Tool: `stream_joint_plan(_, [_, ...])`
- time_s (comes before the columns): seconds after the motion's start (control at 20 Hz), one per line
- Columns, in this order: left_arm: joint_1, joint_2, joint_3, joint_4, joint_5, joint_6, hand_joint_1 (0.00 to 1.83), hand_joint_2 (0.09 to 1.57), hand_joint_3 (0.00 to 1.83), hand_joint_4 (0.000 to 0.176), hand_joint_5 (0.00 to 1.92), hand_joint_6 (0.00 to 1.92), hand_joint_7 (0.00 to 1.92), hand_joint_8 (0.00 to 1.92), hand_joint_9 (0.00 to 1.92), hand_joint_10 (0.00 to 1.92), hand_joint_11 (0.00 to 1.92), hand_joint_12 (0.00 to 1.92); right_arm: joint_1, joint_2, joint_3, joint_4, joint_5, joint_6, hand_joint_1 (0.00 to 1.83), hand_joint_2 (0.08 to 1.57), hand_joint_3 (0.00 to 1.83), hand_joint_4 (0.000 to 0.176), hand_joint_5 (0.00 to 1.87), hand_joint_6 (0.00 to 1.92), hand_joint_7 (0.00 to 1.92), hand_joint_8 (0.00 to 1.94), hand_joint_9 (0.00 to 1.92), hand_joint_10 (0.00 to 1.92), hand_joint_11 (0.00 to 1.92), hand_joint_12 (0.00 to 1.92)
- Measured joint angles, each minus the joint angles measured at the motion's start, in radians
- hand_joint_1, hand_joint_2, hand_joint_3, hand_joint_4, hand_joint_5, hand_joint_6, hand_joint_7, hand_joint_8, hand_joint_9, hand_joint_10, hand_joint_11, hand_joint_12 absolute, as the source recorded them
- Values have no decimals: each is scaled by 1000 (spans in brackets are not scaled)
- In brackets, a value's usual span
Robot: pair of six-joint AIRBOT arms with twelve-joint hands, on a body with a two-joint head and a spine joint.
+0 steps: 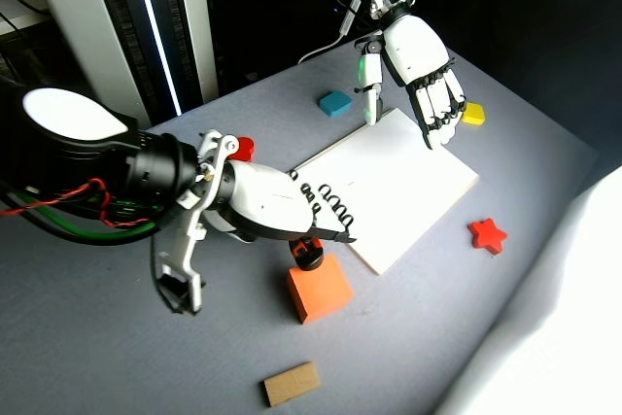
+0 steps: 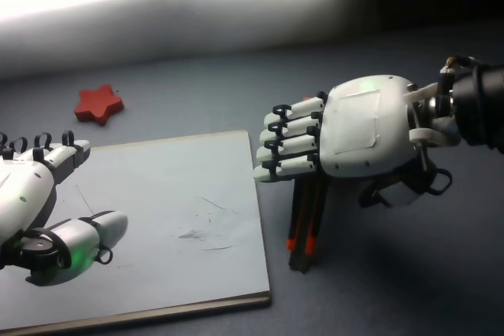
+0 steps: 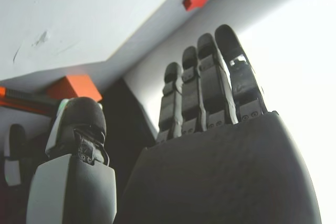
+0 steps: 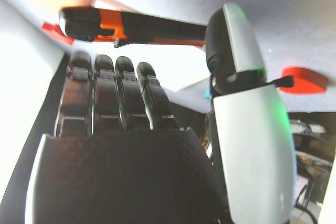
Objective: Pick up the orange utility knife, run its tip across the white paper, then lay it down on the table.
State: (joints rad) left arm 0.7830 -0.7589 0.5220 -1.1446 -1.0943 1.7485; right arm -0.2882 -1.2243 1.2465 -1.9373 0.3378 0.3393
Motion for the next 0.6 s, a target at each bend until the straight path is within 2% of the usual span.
stream_joint_plan(0.1, [-2,-11,0,3,-8,0,108,1299,3,23,181,1,229,0,265,0,0,928,-3,-20,11,2,-8,-4,1005,1120,7,0,0,0,0,0,0,0,0,0])
stream_joint_plan(0.25, [-2,-13,0,1,-17,0,124,1302,3,10,167,1,213,0,240,0,0,868,-5,-44,24,3,-10,-5,1039,1125,9,0,0,0,0,0,0,0,0,0])
stream_joint_plan(0.3, [-3,-13,0,0,-23,0,122,1302,2,13,168,1,215,2,236,0,0,843,-10,-51,28,4,-14,-11,1079,1128,11,0,0,0,0,0,0,0,0,0])
stream_joint_plan(0.4, [-4,-13,0,0,-22,0,122,1303,1,21,162,2,213,3,235,2,0,823,-21,-60,33,3,-20,-14,1043,1135,14,0,0,0,0,0,0,0,0,0])
stream_joint_plan(0.6, [-5,-14,3,0,-22,0,142,1301,0,19,156,2,202,2,236,2,0,806,-35,-71,38,3,-38,-20,1054,1147,20,0,0,0,0,0,0,0,0,0])
